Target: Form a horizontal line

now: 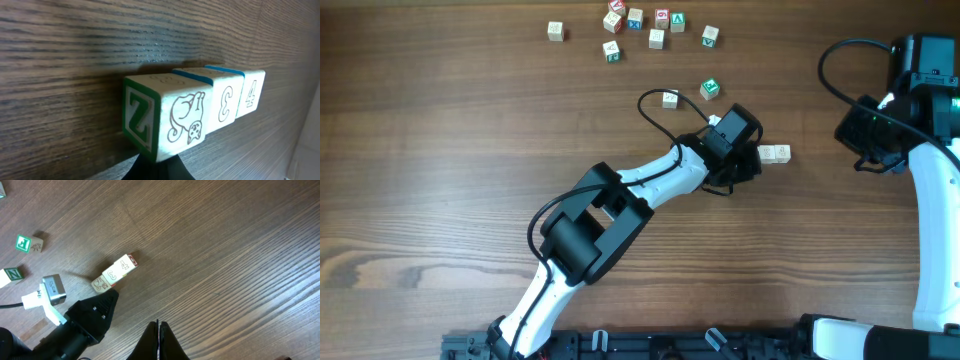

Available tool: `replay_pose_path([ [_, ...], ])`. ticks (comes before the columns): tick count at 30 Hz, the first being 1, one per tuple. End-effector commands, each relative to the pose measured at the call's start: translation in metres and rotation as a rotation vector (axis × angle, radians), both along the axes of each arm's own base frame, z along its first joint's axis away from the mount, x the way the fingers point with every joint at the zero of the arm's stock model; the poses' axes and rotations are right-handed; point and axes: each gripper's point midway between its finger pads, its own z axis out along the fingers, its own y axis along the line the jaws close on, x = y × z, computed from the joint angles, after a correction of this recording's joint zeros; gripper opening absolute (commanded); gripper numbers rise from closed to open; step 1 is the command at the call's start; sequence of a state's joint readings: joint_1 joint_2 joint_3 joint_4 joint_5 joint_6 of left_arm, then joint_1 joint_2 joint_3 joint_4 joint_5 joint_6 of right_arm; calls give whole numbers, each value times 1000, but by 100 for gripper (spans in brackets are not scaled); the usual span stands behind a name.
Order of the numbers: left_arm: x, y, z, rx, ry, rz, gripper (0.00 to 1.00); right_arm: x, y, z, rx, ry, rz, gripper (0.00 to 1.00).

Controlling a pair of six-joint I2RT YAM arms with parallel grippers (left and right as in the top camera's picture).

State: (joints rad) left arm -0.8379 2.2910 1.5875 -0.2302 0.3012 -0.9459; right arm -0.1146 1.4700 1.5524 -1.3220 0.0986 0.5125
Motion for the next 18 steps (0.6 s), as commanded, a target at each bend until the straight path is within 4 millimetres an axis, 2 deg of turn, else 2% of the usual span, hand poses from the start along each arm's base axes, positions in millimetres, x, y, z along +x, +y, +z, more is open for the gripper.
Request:
replay_pose_path([
  [1, 4, 5, -10, 21, 2, 25, 4, -2, -4, -2, -15, 6, -19, 4],
  [18, 4, 4, -9, 19, 0, 24, 4, -2, -4, -2, -15, 5, -19, 4],
])
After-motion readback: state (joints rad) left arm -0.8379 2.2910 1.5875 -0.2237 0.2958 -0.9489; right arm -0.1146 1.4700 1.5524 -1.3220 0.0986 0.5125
